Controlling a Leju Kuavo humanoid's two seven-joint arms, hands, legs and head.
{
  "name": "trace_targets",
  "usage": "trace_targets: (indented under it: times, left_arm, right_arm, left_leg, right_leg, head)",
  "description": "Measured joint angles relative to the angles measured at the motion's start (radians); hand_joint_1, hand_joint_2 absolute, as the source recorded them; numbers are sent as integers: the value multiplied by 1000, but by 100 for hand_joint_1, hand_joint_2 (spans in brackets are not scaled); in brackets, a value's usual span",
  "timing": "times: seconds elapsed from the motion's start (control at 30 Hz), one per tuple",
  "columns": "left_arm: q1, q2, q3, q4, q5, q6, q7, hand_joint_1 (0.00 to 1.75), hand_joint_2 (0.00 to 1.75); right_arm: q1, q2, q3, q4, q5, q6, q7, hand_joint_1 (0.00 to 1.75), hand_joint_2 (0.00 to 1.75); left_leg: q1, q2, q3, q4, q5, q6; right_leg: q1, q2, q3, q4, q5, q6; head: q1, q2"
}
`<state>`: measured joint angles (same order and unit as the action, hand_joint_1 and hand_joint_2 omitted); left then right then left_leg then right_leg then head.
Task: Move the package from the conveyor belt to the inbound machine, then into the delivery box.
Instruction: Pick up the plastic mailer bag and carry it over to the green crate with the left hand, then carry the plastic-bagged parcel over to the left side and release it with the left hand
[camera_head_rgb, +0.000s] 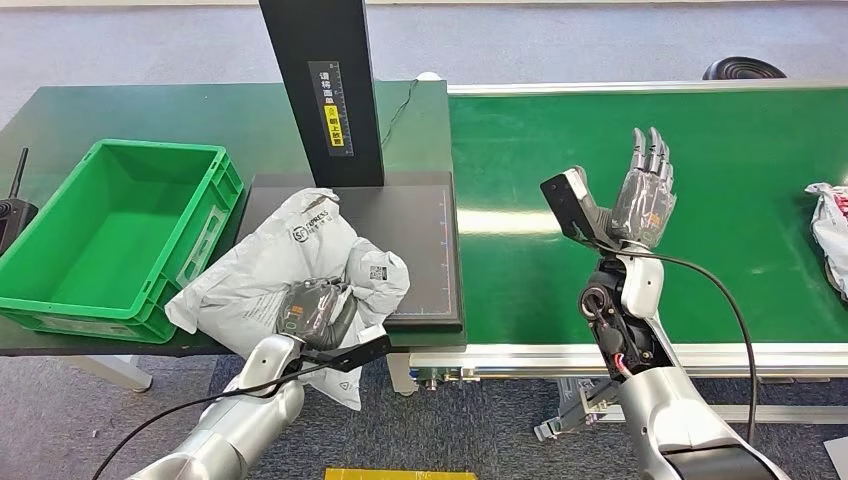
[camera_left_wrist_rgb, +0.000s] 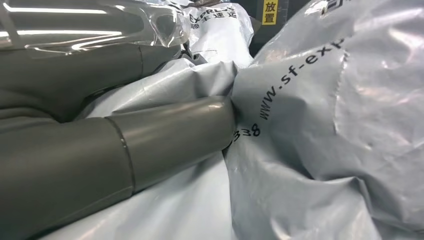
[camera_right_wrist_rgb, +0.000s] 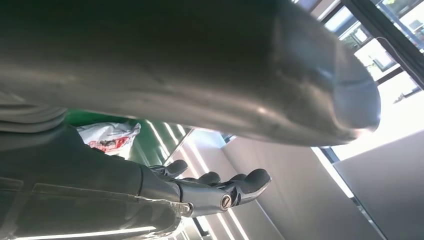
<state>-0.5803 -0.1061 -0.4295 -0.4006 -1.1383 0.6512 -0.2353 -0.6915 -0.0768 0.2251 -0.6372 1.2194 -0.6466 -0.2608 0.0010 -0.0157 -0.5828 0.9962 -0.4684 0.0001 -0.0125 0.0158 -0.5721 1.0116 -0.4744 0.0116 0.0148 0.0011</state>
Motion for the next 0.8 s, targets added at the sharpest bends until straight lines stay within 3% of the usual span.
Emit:
trace_targets:
  times: [0.3,0.57,0.8]
  left_arm:
    - [-17,15,74,-167,-29,43,-34,175,0]
    - [-157,55,116,-323,-46,24,-6,175,0]
    - [-285,99,117,-307,-18,25,-9,175,0]
  right_arm:
    - [11,32,0,1,1,0,-8,0,0]
    - [11,53,3,15,-11,0,-9,0,0]
    - [14,62,12,23,-15,0,-1,0,0]
  left_leg:
    - [1,0,-1,0,0,0]
    - [1,0,-1,0,0,0]
    - [1,0,-1,0,0,0]
  right_leg:
    - [0,0,-1,0,0,0]
    - [0,0,-1,1,0,0]
    - [0,0,-1,1,0,0]
  head:
    - [0,0]
    - [0,0]
    - [0,0]
